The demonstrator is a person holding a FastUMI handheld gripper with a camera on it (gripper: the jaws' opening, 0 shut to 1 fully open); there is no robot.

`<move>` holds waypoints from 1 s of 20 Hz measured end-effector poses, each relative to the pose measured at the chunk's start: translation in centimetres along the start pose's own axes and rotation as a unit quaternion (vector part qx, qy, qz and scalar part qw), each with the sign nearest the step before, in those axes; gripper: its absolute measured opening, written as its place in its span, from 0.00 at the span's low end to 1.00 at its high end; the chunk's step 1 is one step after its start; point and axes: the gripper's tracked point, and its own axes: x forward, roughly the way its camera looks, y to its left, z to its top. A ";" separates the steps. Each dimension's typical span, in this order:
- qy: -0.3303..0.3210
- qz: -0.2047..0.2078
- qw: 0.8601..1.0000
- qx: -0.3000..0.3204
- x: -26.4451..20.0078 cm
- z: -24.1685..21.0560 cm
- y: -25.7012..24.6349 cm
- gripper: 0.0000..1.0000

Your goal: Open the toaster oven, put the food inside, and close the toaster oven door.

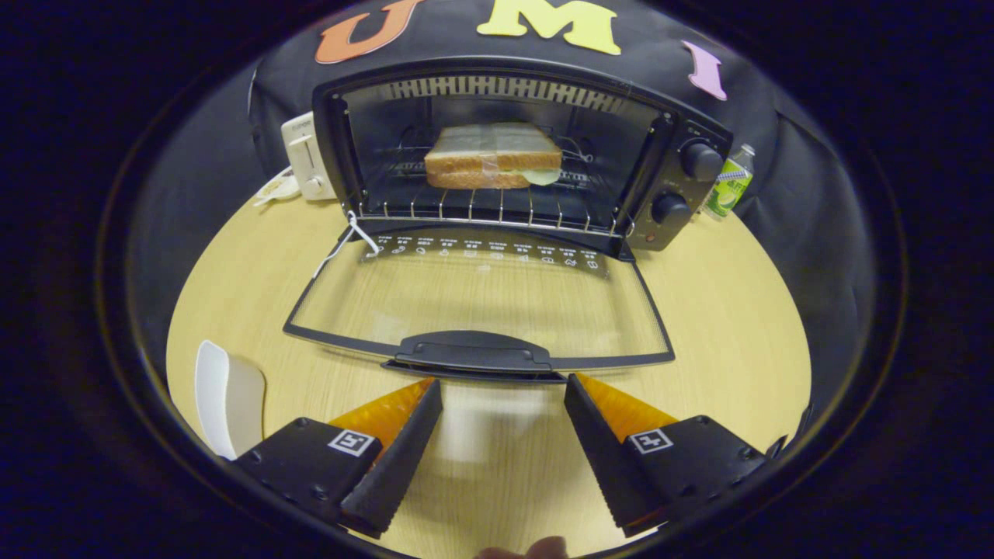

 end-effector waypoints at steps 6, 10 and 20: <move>-0.009 -0.008 1.000 0.002 -2.4 1.2 -0.2 1.00; -0.029 -0.006 1.000 0.003 -4.3 2.9 -0.3 1.00; -0.117 -0.020 0.992 0.049 -7.7 9.9 -2.6 1.00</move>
